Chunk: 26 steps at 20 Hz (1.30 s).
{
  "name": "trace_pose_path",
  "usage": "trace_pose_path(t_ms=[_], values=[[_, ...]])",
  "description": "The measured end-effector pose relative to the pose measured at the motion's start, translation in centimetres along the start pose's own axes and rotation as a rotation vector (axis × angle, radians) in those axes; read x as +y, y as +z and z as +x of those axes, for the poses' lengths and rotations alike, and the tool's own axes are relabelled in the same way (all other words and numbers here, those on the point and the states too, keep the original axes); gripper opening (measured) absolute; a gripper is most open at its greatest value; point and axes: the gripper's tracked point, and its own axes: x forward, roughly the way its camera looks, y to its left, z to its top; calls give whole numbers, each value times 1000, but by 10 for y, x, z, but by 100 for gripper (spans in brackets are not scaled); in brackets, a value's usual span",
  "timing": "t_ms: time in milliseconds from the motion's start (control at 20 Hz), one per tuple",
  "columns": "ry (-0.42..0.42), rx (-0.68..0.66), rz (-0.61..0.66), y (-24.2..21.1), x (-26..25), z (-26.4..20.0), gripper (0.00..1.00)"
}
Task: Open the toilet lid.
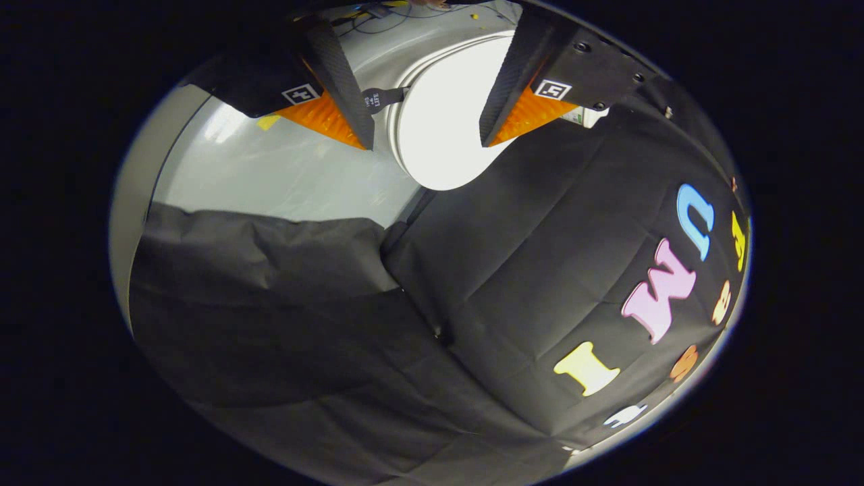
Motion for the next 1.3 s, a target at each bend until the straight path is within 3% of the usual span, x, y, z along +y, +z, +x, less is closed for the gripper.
trace_pose_path(t_ms=[300, 700, 900, 1000, 1050, 1100, 1250, 1300], values=[[8, 58, 291, -36, -61, 28, 99], [14, 185, 419, -88, -91, 60, 96], [104, 200, 490, -95, -80, 73, 68], [100, 203, 519, -101, -83, 80, 52], [126, 198, 538, -100, -81, 82, 52], [160, 188, 560, -97, -75, 81, 43], [158, 194, 598, -108, -82, 88, 16], [168, 183, 609, -105, -84, 84, 16]])
